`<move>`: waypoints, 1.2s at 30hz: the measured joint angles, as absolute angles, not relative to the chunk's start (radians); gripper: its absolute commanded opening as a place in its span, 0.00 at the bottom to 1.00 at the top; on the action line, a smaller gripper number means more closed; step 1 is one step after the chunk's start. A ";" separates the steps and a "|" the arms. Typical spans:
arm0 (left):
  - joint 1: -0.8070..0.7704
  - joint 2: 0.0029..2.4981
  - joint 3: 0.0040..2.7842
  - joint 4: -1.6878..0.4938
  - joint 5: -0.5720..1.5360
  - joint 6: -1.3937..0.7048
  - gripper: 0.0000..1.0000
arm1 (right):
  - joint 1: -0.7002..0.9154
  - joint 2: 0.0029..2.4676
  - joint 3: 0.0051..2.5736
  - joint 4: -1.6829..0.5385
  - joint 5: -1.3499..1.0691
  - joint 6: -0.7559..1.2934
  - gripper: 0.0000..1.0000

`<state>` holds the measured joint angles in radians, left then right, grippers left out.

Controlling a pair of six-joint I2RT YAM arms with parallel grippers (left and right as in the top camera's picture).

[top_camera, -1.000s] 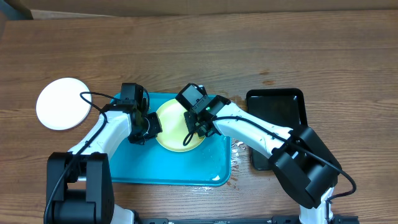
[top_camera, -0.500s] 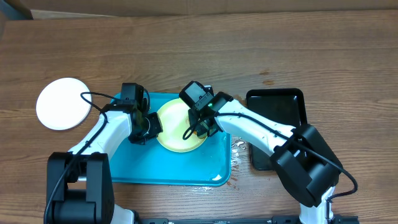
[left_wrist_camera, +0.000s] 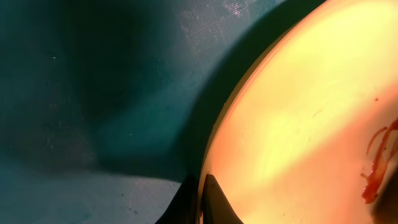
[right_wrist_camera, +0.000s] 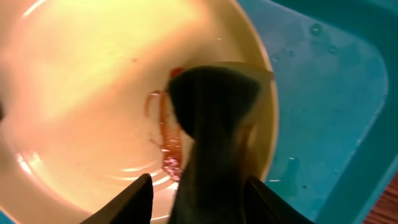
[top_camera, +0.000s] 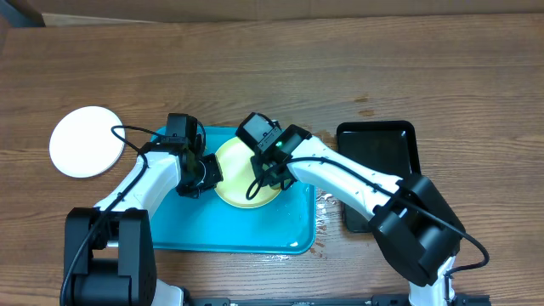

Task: Clean dirty plates on tray and stack at the side
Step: 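Scrub the sauce on the yellow plate with the sponge, right gripper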

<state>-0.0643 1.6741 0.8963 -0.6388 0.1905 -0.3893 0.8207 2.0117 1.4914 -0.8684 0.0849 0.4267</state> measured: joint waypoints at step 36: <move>-0.064 1.674 0.896 -0.642 0.180 -0.389 0.04 | 0.859 2.069 1.444 -0.763 0.058 0.714 0.04</move>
